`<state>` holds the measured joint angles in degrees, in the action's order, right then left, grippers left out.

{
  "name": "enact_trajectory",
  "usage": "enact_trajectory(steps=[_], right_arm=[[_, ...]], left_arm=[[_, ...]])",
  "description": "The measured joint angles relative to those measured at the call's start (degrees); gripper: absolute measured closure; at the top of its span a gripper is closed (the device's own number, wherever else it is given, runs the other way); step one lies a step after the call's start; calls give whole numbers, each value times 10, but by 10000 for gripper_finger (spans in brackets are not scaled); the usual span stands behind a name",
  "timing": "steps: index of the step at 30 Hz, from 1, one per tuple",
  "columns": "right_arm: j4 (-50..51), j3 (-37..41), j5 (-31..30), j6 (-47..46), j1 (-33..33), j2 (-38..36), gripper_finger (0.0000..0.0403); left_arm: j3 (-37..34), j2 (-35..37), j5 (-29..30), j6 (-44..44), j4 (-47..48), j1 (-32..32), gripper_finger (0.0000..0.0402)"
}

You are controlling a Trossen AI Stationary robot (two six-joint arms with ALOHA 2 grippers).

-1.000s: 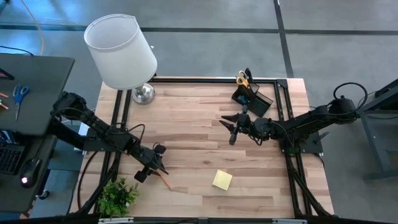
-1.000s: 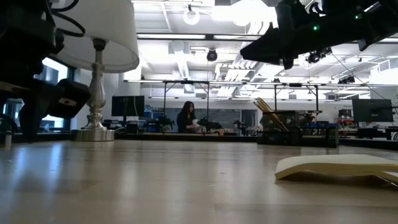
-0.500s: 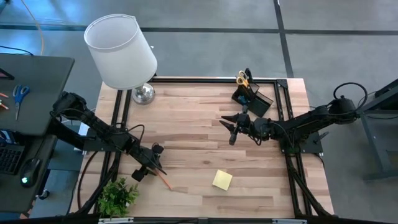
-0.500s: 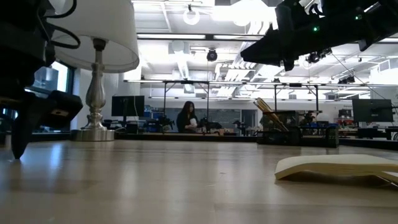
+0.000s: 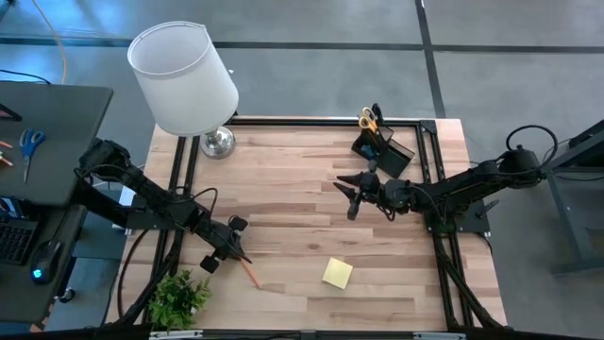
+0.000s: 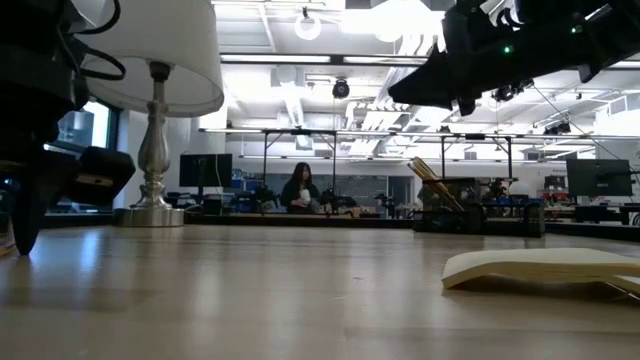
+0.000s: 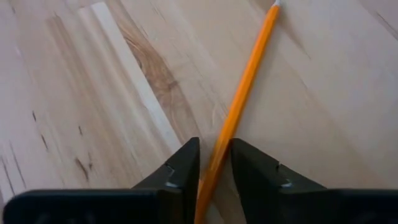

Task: Pick and place office supplies into organizer
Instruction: Put the orange pencil into the mesh desk organizer

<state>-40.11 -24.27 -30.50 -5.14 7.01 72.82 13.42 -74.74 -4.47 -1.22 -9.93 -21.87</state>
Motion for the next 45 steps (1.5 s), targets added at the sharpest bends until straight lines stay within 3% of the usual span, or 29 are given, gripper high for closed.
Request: enact_trajectory(steps=[20, 26, 30, 35, 40, 45], right_arm=[[5, 0, -20, -10, 0, 0, 308], [-5, 0, 51, -33, 0, 0, 308], [-8, 0, 111, -56, 10, 2, 308], [-25, -20, 107, -68, 46, 65, 308], [-24, -104, 88, -61, 69, 179, 308], [4, -215, 140, -71, 73, 273, 308]], left_arm=[[-3, -1, 81, 7, -8, 0, 395], [-1, -2, 87, 8, -27, 1, 388], [28, -3, 105, 25, 14, 2, 398], [80, -3, 147, 46, 79, 2, 393], [138, -3, 172, 60, 138, 2, 399], [200, -2, 201, 61, 232, 2, 397]])
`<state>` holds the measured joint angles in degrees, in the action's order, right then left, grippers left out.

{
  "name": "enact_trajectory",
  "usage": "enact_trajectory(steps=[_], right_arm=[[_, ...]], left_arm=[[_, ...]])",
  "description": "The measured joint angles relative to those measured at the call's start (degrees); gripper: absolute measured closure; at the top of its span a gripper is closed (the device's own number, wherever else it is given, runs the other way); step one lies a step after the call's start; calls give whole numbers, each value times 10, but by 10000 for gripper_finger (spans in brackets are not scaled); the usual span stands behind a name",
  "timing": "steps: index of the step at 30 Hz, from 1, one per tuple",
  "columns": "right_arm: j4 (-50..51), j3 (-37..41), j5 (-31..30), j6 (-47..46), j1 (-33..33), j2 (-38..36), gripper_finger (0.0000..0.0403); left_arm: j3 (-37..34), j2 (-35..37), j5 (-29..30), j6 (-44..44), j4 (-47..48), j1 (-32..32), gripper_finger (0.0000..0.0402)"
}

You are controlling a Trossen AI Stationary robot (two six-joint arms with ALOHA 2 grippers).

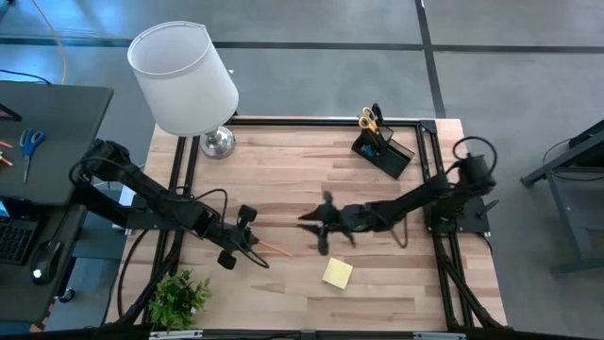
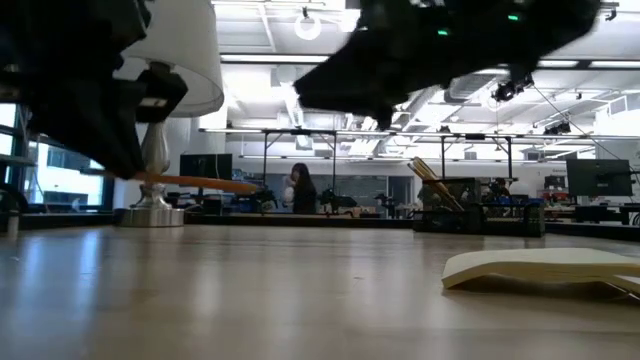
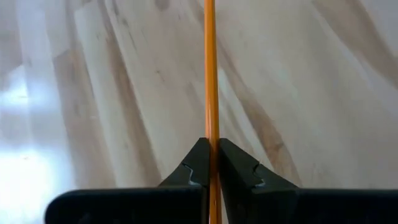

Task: Pick and place office supplies into organizer
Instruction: Put the orange pencil into the mesh desk organizer

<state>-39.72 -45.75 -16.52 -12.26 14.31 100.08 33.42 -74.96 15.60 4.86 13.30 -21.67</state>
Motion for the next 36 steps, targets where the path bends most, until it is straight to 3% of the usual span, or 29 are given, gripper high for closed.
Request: enact_trajectory(steps=[7, 13, 21, 36], right_arm=[[218, -155, 133, -89, -33, 69, 304], [273, -218, 217, -89, -47, 76, 263], [254, -221, 264, -180, -49, 114, 205], [143, -221, 333, -230, -73, 152, 211]], left_arm=[[56, 0, 9, 28, 81, -1, 398], [73, 0, 9, 49, 102, -1, 397], [93, 1, 22, 88, 108, -1, 397], [94, 1, 20, 134, 82, -1, 397]])
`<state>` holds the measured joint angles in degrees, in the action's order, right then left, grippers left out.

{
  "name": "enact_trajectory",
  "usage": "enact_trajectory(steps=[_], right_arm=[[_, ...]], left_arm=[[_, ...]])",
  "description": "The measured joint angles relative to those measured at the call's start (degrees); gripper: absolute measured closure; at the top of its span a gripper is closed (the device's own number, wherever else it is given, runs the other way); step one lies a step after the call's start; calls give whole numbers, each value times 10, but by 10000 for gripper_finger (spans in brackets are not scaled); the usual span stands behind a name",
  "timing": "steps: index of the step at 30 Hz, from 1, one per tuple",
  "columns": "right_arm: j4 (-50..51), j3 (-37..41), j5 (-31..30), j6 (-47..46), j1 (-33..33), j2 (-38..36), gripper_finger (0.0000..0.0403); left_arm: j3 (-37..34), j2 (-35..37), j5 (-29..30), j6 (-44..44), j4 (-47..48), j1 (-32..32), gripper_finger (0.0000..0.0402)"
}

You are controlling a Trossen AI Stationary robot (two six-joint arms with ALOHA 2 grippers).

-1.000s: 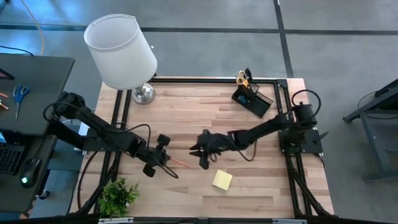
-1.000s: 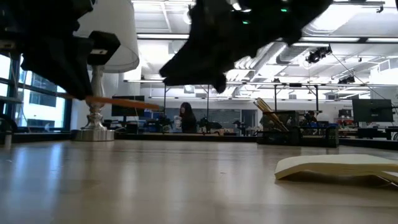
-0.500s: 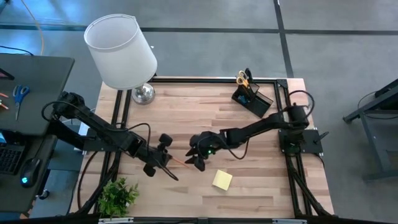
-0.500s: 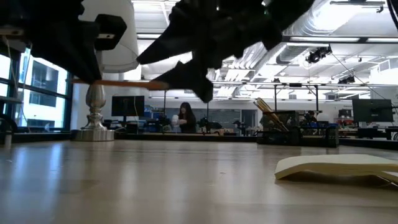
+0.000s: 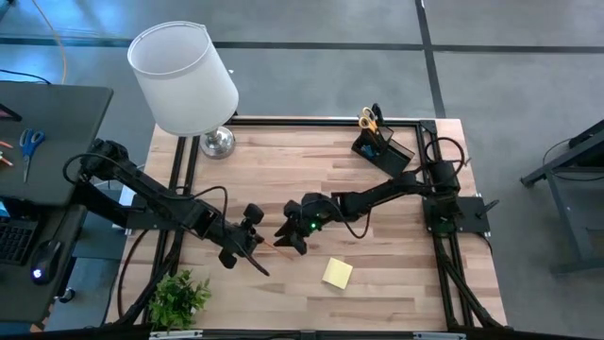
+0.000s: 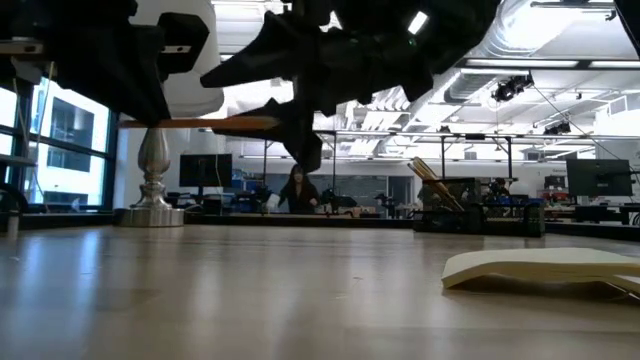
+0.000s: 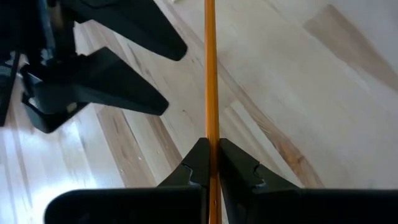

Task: Pick and place office supplies into organizer
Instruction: Put the orange pencil into the mesh desk organizer

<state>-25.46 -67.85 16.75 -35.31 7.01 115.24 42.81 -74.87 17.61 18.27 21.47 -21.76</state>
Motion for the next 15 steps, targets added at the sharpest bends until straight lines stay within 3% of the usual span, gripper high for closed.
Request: enact_trajectory(steps=[15], right_arm=[[-80, 0, 53, -69, -6, 46, 245]], left_arm=[[0, 0, 6, 47, -20, 0, 397]])
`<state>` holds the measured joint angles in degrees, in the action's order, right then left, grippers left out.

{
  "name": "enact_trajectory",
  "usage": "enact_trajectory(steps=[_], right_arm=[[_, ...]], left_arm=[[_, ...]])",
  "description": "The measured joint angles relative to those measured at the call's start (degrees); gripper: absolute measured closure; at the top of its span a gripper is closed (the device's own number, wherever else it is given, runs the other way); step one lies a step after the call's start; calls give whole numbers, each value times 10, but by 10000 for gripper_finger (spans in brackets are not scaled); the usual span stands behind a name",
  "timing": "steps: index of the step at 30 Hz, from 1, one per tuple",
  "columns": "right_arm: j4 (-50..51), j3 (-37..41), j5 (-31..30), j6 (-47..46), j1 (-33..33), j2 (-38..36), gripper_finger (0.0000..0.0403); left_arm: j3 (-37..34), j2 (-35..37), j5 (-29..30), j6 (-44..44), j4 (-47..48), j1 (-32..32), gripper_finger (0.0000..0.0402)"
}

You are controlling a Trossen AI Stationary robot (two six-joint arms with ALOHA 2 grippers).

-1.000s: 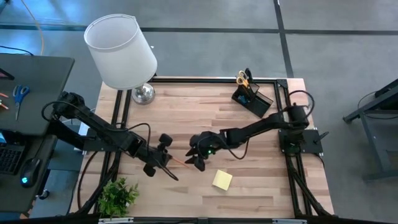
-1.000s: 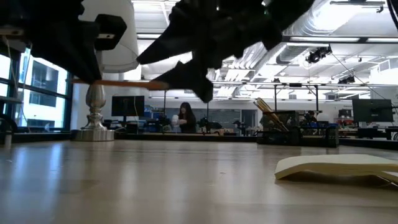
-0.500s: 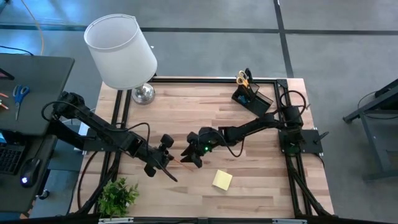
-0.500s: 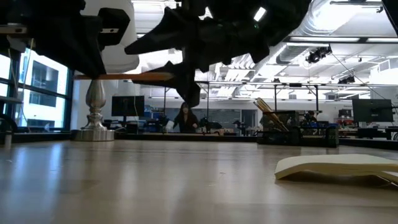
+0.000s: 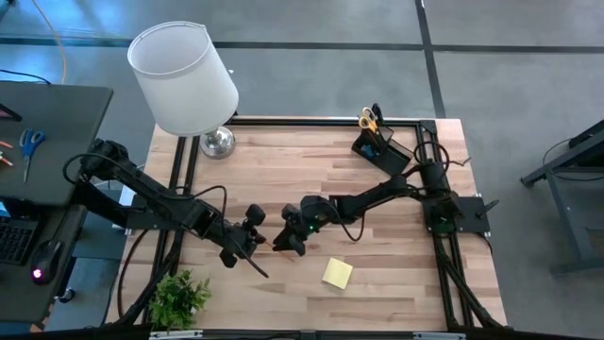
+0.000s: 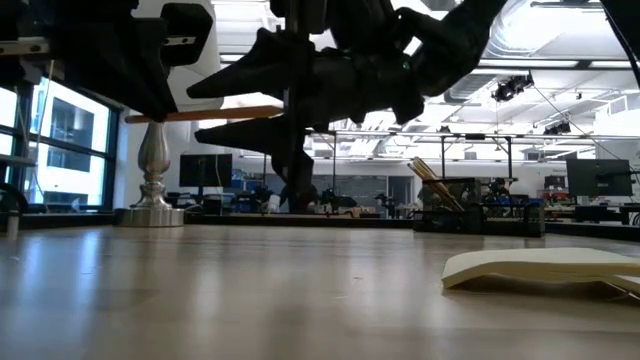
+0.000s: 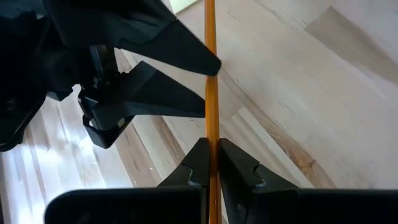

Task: Pick and place office supplies into organizer
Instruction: Put the orange pencil into the mesh desk organizer

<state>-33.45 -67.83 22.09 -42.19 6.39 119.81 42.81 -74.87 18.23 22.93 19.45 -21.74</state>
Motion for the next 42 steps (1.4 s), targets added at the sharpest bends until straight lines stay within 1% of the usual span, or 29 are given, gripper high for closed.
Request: enact_trajectory(steps=[6, 12, 17, 20, 25, 27, 31, 34, 36, 38, 42], right_arm=[[-6, 0, 11, -15, -6, 0, 249], [24, -19, 19, -15, -5, 0, 273], [36, -31, 29, -8, -4, 0, 309], [49, -36, 41, 1, -4, 0, 338], [59, -37, 45, 9, -5, 0, 389], [60, -37, 44, 14, -5, 0, 394], [62, -37, 42, 24, -4, 0, 381], [73, -38, 15, 41, 0, 0, 388], [98, -38, -14, 55, 1, -1, 396], [124, -38, -48, 64, 1, -1, 395], [127, -38, -95, 82, -5, -1, 398]], left_arm=[[0, 0, 0, 8, -3, 0, 396], [0, 0, 4, 51, -35, 0, 396], [0, 0, 5, 54, -29, 0, 396], [0, 0, 5, 54, -30, 0, 396], [1, 1, 6, 55, -34, -1, 397], [1, 1, 6, 56, -35, -1, 397], [1, 1, 6, 67, -45, -1, 397], [0, 0, 23, 67, -61, 0, 397], [1, 0, 42, 67, -65, 1, 397], [5, 0, 56, 62, -59, 1, 397], [18, 0, 58, 45, -55, 0, 397]])
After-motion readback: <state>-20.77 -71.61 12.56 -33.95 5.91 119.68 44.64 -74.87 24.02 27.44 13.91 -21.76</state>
